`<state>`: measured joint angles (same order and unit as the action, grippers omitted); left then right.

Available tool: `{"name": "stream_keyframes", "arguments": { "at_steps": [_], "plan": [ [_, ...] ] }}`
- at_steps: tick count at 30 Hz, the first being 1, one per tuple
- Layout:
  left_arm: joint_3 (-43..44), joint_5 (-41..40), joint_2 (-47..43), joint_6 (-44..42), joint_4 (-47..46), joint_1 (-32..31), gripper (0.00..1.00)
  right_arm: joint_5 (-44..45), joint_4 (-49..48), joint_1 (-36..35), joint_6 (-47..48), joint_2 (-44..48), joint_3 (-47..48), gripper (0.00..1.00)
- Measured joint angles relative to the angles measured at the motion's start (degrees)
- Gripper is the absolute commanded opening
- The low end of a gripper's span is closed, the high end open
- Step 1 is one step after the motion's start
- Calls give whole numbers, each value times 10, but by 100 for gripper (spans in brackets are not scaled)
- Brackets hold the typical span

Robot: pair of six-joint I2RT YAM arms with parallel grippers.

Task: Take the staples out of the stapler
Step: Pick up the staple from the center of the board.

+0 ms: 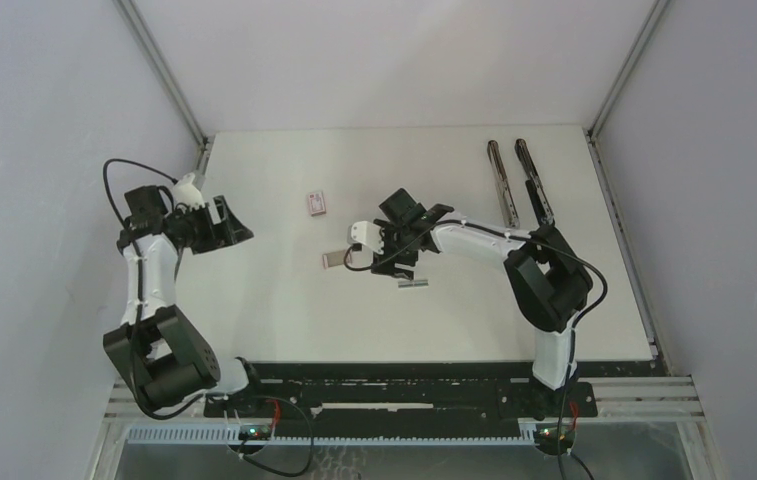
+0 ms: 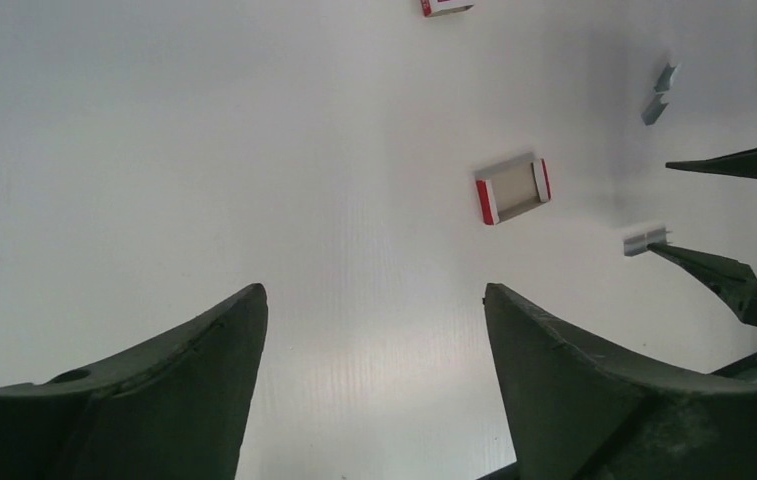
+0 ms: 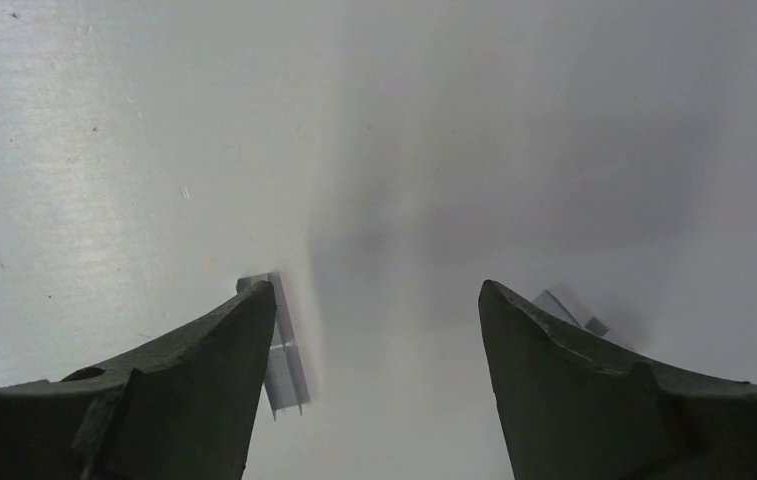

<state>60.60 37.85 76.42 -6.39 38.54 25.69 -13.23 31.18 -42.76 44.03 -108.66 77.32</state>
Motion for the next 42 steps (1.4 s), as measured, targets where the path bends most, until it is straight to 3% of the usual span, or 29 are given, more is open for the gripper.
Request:
{"name": "stream_keyframes", "arguments": {
  "at_steps": [3,8,42],
  "plan": [
    [-1,10,-1,-14,11,3,96,1,5,0,2,-6,0,71],
    [-10,17,-13,-21,15,3,100,-9,30,9,6,-8,0,70],
    [-17,31,-13,-23,15,8,100,-23,63,29,21,-26,0,56]
  ]
}}
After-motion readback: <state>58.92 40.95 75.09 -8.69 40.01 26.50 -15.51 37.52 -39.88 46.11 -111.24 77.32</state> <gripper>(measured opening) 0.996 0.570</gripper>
